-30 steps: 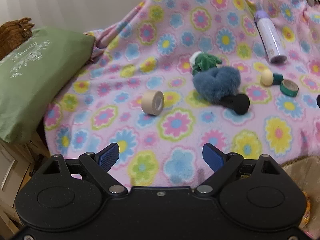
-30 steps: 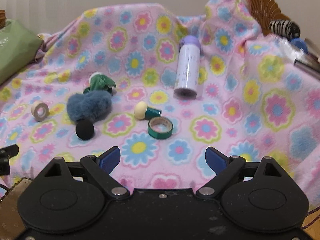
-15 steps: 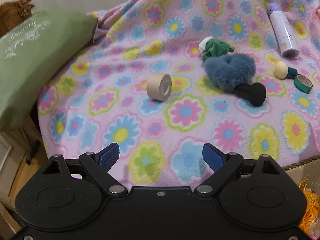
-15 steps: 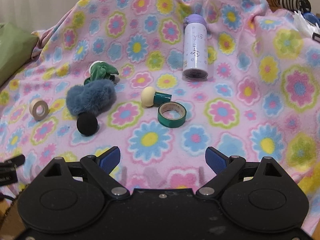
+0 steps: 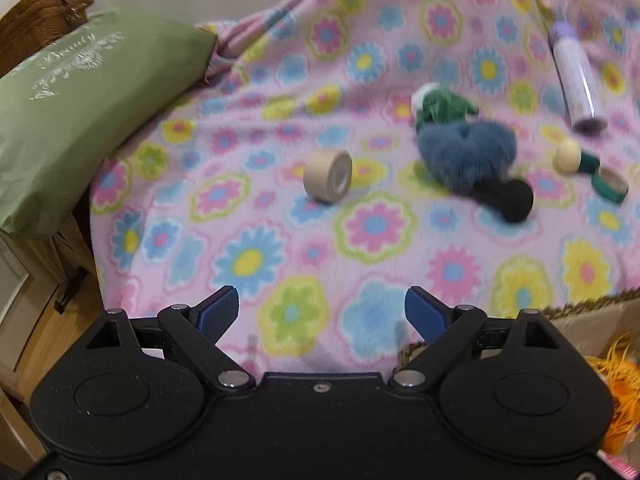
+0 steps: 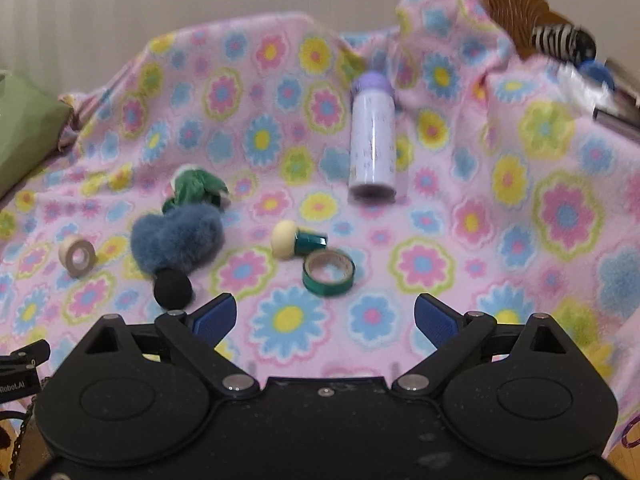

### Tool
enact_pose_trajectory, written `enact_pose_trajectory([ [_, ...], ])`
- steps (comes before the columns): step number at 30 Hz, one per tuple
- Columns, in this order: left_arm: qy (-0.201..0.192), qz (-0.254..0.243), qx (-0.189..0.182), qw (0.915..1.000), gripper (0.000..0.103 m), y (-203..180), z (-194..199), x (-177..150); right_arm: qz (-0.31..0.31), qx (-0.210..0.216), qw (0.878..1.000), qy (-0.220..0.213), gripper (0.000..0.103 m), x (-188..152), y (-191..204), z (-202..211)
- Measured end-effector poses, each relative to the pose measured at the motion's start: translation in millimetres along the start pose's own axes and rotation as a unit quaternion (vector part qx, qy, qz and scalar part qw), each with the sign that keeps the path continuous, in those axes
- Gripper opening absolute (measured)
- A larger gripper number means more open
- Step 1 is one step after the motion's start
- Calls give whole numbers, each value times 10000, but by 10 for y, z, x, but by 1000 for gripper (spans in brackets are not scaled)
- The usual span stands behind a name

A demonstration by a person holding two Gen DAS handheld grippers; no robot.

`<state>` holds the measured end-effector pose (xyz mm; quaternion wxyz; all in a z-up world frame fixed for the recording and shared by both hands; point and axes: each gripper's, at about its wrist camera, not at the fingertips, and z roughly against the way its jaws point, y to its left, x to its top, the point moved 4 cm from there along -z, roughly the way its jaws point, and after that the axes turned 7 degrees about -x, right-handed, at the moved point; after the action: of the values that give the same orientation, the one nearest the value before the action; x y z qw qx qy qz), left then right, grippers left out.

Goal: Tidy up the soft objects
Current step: 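Lift both tools out of the basket and move toward the blanket, then reach the left tool to the beige tape roll while the right reaches the cream-and-teal stick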

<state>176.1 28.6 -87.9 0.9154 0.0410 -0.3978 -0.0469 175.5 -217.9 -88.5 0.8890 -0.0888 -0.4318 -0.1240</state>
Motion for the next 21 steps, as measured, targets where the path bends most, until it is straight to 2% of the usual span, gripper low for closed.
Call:
enact_pose_trajectory([
  [6,125,181,-3,9998,88,62,-33,-17,-228,182,9992,280,96,-71,-27,-113],
  [21,335,21,-80,9994,88,115,-117,14,-48,306,9989,347,96,24,-30,-184],
])
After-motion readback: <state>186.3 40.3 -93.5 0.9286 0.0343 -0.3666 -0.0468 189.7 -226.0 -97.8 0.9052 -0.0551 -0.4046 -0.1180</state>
